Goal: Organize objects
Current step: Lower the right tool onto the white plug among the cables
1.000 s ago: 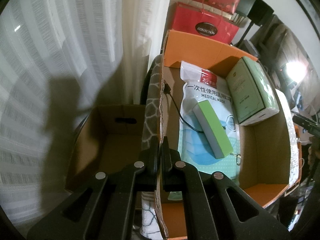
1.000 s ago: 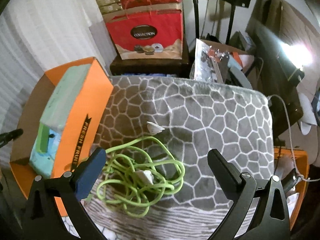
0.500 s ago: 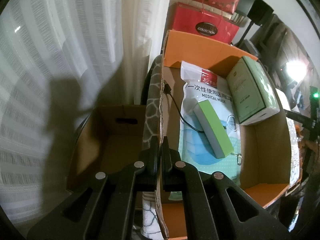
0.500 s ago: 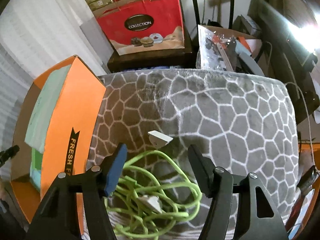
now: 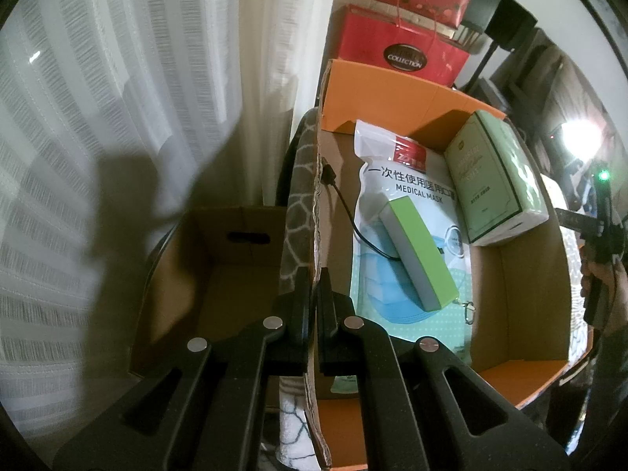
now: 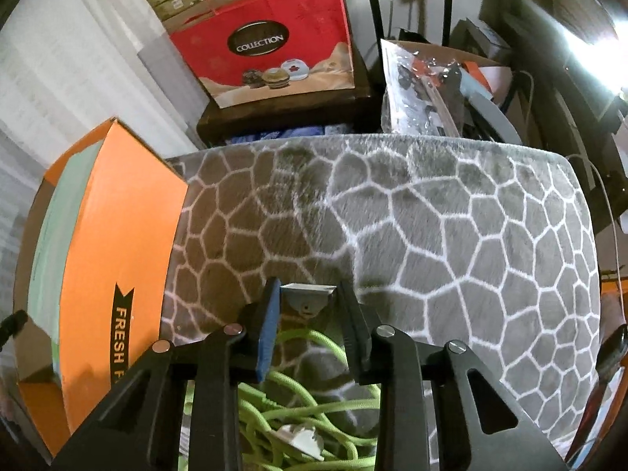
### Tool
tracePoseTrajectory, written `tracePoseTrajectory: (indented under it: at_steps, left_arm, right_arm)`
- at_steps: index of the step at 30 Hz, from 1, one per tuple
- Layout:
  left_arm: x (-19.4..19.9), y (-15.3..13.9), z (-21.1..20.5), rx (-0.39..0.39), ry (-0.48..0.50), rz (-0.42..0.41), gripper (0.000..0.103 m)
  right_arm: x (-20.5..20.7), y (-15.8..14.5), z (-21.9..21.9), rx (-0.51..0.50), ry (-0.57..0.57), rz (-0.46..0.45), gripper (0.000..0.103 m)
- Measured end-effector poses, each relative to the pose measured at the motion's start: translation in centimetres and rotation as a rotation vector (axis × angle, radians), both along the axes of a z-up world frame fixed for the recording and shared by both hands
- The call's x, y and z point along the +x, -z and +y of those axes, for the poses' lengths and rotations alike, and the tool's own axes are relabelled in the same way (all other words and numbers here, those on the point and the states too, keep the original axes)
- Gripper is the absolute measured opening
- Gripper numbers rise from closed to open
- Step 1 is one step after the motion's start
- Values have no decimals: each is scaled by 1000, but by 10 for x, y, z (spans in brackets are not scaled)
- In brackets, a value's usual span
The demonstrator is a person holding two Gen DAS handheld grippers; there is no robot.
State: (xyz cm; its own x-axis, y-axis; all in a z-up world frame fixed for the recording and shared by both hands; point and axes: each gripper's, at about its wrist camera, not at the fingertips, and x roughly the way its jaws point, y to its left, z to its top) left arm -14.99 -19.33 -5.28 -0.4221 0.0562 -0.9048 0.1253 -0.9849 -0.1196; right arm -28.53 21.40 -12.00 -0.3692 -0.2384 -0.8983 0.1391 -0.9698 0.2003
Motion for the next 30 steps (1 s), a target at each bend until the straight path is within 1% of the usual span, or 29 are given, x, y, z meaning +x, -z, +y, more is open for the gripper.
tracePoseTrajectory:
  at_steps: [5,11,19,24,30]
  left_arm:
    - [0,0,1,2,-1,0,2]
    - [1,0,1,2,-1,1,2]
    - [0,0,0,3,-1,2,2]
    - [1,0,0,2,-1,2,2]
    - [1,-1,0,2,-1,2,2]
  right_arm:
    - [-10,2,3,-9,13,-18,29]
    - [-17,6,-7,41,-10,-12,29]
    - [-14,5,-18,124,-57,14,27]
    - [-7,-11,-19,118,-75,43,27]
    - [4,-44,-26,127,-113,86,27]
